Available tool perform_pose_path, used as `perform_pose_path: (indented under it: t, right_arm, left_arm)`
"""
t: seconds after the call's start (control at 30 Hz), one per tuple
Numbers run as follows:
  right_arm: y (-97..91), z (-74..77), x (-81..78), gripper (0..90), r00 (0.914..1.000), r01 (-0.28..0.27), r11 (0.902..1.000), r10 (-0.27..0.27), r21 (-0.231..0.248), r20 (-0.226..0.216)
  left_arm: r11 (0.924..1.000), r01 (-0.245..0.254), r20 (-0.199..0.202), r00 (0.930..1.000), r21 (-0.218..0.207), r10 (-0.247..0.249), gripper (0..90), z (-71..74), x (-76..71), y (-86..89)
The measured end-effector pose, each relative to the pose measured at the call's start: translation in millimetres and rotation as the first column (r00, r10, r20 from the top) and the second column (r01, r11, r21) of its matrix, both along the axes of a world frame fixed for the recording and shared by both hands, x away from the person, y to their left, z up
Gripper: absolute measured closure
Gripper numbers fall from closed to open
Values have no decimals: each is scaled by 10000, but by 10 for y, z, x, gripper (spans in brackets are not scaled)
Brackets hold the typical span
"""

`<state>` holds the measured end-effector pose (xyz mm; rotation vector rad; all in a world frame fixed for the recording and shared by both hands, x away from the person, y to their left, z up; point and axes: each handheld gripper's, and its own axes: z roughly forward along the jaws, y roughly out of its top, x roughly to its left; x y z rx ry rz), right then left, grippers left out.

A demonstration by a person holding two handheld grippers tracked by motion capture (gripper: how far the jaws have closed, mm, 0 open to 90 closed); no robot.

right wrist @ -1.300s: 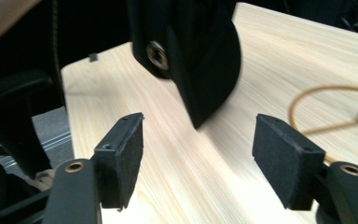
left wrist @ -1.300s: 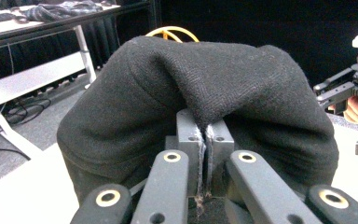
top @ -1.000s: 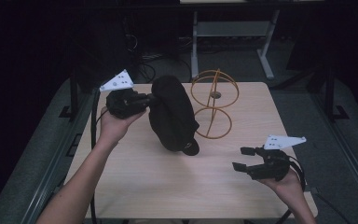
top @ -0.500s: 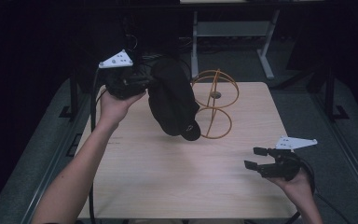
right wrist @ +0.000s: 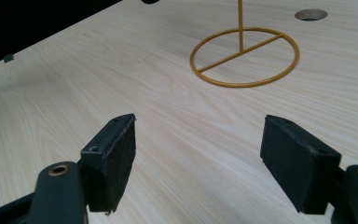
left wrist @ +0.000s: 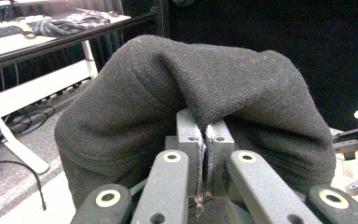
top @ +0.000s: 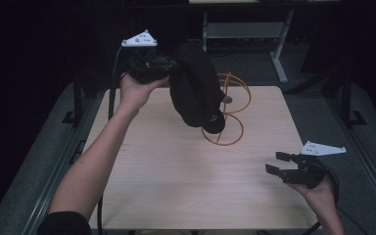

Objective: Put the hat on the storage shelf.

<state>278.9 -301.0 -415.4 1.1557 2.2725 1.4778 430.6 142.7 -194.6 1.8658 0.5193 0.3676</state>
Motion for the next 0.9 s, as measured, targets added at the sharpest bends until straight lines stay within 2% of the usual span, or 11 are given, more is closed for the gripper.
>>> perform_pose_path:
  t: [0.17,0.43,0.57,0.63,0.77,0.83,0.9]
  right_arm:
    - [-43,5,-3,263,9999,117,9999,-117,0,73]
    - [-70,8,-12,263,9996,222,9997,-223,68,176]
    - [-94,3,-8,262,9994,304,9995,-306,121,158]
    - [-96,-6,-8,263,9992,359,9993,-361,136,156]
    - [-88,-25,-3,263,9994,331,9994,-332,63,87]
    - [-87,-32,0,263,9995,298,9995,-298,59,82]
    - [-87,-36,2,263,9995,303,9995,-303,44,68]
  left_arm:
    - [9998,205,69,9998,75,-206,878,141,121,-202]
    - [9997,234,-72,9997,12,-234,878,244,289,-440]
    - [9997,257,-260,9993,6,-257,878,220,375,-583]
    - [9994,308,-424,9986,156,-301,877,187,429,-691]
    - [9990,363,-571,9978,271,-347,877,142,484,-796]
    - [9980,459,-726,9964,444,-426,877,69,518,-902]
    - [9977,486,-768,9960,463,-449,877,51,527,-928]
